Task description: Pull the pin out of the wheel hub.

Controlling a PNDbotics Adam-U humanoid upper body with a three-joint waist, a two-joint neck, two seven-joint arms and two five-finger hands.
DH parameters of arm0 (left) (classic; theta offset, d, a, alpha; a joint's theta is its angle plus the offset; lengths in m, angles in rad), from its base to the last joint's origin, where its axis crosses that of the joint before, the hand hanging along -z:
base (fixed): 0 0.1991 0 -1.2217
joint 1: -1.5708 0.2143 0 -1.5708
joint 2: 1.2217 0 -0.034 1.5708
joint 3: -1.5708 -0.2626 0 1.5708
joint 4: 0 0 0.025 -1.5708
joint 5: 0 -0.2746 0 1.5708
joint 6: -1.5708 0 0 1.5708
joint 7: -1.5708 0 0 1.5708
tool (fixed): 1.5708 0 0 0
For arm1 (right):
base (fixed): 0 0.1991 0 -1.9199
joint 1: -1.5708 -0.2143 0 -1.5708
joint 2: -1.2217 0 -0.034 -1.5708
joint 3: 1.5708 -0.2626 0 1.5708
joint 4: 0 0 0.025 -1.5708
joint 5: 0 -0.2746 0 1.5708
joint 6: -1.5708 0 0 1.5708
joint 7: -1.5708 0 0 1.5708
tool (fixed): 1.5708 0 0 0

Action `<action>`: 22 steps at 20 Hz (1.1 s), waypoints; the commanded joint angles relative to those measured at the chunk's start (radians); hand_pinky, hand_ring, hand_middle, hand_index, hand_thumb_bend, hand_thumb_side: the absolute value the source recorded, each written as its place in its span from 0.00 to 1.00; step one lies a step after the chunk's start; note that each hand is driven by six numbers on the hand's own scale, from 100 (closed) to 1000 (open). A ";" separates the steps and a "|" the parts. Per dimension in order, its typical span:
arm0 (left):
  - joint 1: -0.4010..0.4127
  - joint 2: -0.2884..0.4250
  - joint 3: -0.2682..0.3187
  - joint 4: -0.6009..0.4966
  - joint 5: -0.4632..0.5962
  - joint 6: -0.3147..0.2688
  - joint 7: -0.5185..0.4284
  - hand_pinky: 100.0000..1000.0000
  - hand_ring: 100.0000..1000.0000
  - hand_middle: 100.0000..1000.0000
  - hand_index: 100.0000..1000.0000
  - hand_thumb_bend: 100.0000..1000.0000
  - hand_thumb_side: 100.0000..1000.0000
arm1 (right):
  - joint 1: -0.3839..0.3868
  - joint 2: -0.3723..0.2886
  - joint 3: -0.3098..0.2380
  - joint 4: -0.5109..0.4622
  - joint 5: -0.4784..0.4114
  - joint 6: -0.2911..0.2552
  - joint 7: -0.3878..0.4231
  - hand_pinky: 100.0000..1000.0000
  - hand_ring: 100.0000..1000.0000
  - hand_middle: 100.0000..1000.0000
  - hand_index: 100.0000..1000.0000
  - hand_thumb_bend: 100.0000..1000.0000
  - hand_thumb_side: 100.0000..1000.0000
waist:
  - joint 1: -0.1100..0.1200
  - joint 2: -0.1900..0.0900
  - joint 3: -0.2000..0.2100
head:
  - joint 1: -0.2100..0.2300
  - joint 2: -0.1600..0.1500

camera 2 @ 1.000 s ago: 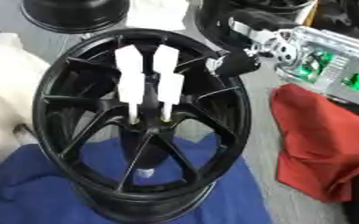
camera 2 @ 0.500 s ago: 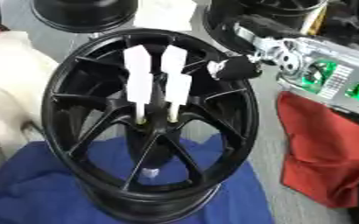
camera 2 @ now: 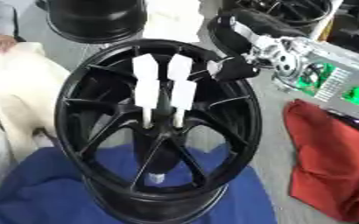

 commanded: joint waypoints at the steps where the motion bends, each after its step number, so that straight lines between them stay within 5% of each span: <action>1: -0.006 0.014 0.009 -0.020 0.012 0.004 0.003 0.98 0.78 0.59 0.84 0.00 0.63 | -0.021 0.007 -0.012 -0.004 0.002 0.018 -0.006 0.74 0.79 0.82 0.87 0.00 0.27 | 0.008 -0.018 -0.003 | 0.008 0.006; 15: -0.047 0.078 0.003 -0.020 0.030 -0.017 0.000 0.97 0.78 0.59 0.84 0.00 0.61 | 0.031 0.064 0.017 -0.004 -0.129 0.054 -0.089 0.74 0.80 0.81 0.85 0.00 0.40 | 0.008 -0.009 -0.009 | 0.016 0.006; 22: -0.054 0.105 0.001 -0.020 0.021 -0.028 0.000 0.97 0.78 0.58 0.84 0.00 0.60 | 0.017 0.077 0.027 -0.004 -0.124 0.043 -0.083 0.74 0.80 0.80 0.85 0.00 0.35 | 0.008 -0.001 -0.014 | 0.026 0.006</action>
